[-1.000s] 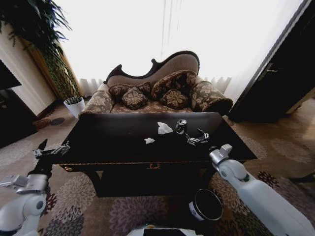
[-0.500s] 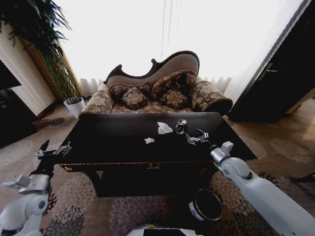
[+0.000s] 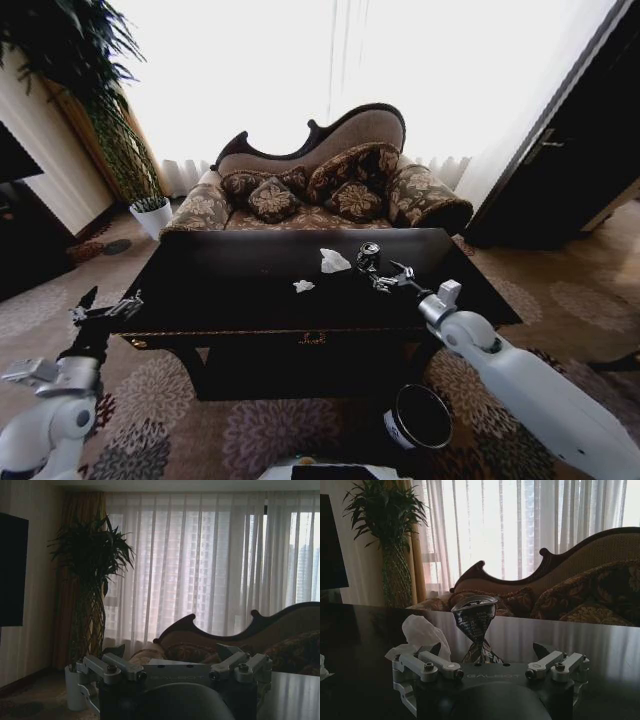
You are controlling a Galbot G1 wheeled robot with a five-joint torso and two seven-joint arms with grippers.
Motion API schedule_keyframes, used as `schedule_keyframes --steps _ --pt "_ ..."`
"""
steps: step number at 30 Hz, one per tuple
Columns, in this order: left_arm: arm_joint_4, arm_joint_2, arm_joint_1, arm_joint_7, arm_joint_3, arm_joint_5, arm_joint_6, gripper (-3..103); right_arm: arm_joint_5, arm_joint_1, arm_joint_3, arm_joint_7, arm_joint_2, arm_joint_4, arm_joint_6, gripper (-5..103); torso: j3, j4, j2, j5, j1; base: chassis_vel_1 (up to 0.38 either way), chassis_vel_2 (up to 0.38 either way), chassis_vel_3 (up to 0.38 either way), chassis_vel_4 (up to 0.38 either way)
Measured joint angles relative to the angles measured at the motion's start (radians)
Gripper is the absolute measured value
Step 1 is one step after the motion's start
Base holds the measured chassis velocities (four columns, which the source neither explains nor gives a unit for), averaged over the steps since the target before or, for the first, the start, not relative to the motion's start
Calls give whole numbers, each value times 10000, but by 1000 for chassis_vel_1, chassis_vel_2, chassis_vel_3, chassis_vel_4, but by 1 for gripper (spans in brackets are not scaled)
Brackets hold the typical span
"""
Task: Move to the front of the table and place the trash on the table into the trash bin.
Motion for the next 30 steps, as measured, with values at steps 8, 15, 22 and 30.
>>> schedule_keyframes --steps 8,15,22,30 --pt "-90 -17 126 5 -119 -13 -1 100 -60 1046 -935 54 49 -579 -9 100 0 1 1 0 0 0 0 0 0" --pt "-113 -15 225 7 -254 -36 -3 100 -116 1554 -1275 63 146 -941 8 99 0 1 1 0 0 0 0 0 0" --pt "-94 -38 207 7 -224 -39 -6 100 -99 1498 -1254 48 119 -935 17 78 0 1 0 0 0 0 0 0 0" --pt "-49 -20 159 8 -214 -48 -21 100 -80 1215 -1042 -2 106 -796 24 45 -1 1 1 0 0 0 0 0 0"
